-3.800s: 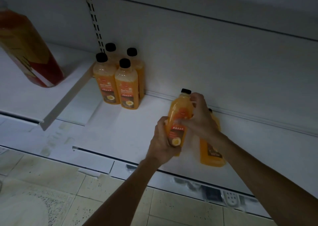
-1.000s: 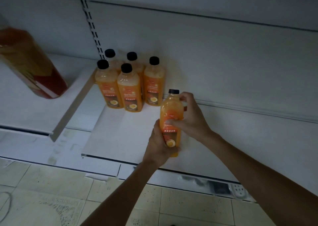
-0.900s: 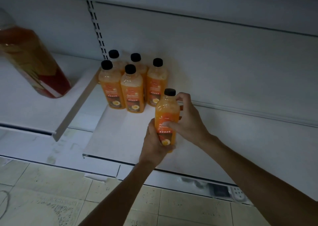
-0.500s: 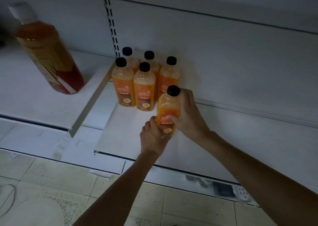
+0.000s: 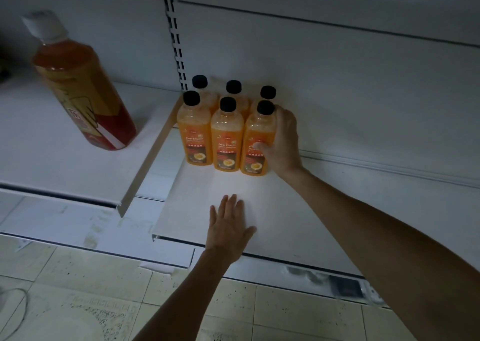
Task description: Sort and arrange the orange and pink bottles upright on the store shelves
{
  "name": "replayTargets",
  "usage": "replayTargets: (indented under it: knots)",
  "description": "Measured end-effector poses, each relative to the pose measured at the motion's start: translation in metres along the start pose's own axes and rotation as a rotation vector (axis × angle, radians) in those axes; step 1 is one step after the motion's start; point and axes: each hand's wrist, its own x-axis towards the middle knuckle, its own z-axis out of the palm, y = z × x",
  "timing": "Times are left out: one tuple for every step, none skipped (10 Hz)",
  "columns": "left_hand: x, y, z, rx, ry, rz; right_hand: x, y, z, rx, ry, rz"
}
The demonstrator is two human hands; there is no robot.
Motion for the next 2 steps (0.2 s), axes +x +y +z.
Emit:
replayTargets:
  knots:
    - [-0.003, 0.0, -0.005, -0.012, -0.019, 0.022, -0.001, -0.005, -0.005, -0.025, -0.044, -0.024]
    - [-0.007, -0.001, -0.017, 0.022, -0.019, 0.045, 0.0, -0.003, -0.015, -0.089, -0.079, -0.037]
